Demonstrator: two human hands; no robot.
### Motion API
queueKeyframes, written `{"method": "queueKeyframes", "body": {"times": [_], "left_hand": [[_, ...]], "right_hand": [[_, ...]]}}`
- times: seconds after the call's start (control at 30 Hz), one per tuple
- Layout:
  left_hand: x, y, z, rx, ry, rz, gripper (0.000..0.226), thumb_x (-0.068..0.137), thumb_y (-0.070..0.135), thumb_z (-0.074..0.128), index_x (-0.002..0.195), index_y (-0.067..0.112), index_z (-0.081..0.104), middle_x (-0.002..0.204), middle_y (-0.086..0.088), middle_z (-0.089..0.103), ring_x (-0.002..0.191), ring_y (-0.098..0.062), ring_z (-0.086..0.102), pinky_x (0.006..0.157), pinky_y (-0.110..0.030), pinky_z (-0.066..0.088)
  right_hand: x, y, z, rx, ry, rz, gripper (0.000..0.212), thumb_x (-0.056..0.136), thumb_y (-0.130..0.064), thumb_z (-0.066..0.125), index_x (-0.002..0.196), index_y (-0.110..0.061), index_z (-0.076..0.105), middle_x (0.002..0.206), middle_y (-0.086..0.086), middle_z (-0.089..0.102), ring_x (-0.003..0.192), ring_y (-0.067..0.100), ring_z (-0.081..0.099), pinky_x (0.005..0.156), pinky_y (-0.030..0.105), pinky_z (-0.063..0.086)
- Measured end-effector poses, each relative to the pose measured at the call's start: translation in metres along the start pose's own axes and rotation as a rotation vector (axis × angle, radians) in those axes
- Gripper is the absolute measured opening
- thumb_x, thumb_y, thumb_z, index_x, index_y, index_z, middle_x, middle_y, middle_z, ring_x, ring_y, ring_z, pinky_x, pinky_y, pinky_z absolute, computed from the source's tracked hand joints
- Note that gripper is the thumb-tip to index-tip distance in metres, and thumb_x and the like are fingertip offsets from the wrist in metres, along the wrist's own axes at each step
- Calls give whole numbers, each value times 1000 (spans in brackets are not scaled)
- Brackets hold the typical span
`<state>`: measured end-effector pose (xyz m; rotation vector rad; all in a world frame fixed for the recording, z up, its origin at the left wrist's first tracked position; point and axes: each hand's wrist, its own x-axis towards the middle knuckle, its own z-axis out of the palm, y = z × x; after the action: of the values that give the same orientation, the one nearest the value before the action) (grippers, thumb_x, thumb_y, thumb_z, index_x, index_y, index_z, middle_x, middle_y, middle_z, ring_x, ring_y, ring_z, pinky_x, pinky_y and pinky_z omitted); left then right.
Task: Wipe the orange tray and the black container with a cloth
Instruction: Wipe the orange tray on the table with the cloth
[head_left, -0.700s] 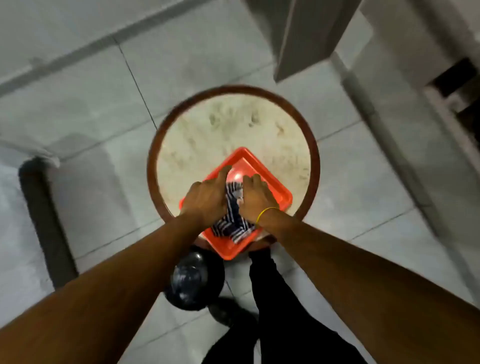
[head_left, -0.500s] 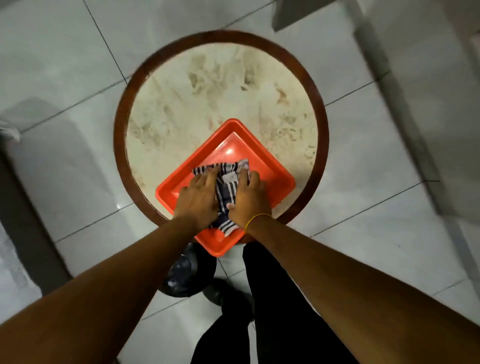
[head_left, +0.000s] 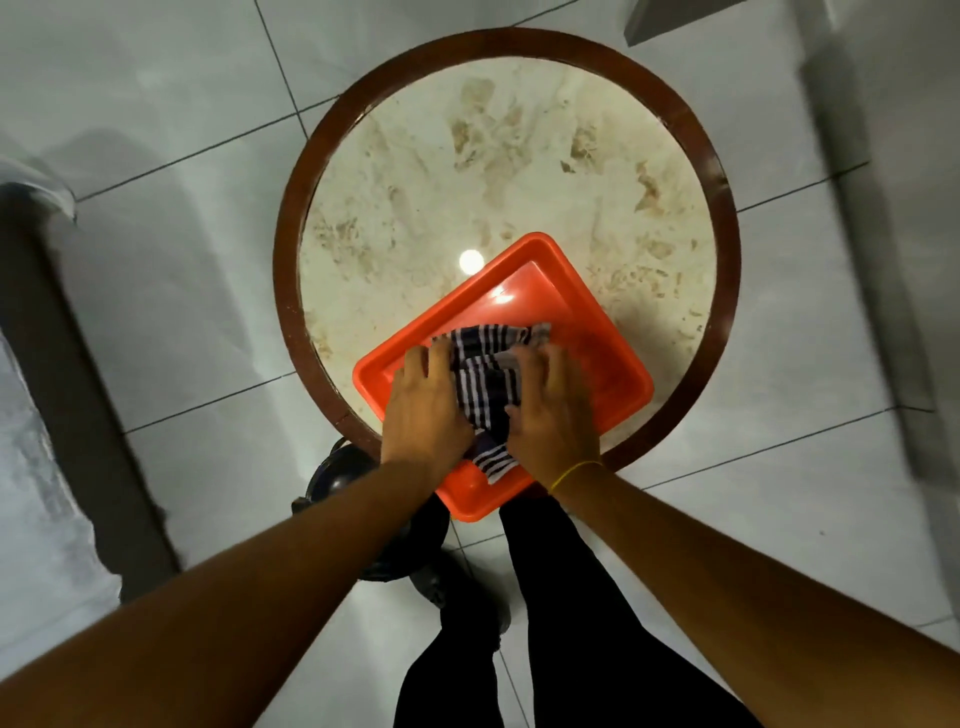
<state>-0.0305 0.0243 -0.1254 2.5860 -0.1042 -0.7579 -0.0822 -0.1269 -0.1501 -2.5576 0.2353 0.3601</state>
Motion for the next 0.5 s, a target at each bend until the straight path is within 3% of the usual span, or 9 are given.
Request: {"method": "queueKeyframes", "body": {"times": [0.07,0.17,0.3,0.4,0.5], "left_hand": [[-13,-2,5,13,-9,-63,74,85,18,80,144,18,35,135,-15,52,109,-35,65,85,-47,60],[-17,-8,14,41,-48,-131,71,89,13,77,144,19,32,129,-17,53,90,-35,70,68,-40,59],[-9,-9,17,-27,-51,-196,72,89,8,73,147,18,31,128,-19,52,92,-40,70,70,-44,59],[-5,-12,14,-99,1,-242,60,91,13,73,139,17,36,127,-19,52,98,-42,69,76,-46,58],[-3,-16,14,-156,0,-286,67,91,22,77,142,20,33,131,-17,52,107,-41,66,82,-49,59]], "right_hand": [[-9,-8,3,-59,-131,-104,48,85,-30,70,128,-19,54,135,11,57,118,33,60,96,48,57],[-23,-21,20,-306,-420,-133,65,74,-46,82,125,-24,49,116,9,64,103,34,65,95,50,52],[-26,-25,34,-450,-498,-230,74,70,-24,80,134,-24,42,113,14,60,88,35,66,76,41,47],[-12,-23,28,-318,-552,-197,75,76,-15,78,140,-22,38,115,15,61,89,38,70,75,44,60],[13,-13,8,-1,-627,-94,58,84,-25,79,132,-20,45,113,13,67,97,34,71,84,49,63]]}}
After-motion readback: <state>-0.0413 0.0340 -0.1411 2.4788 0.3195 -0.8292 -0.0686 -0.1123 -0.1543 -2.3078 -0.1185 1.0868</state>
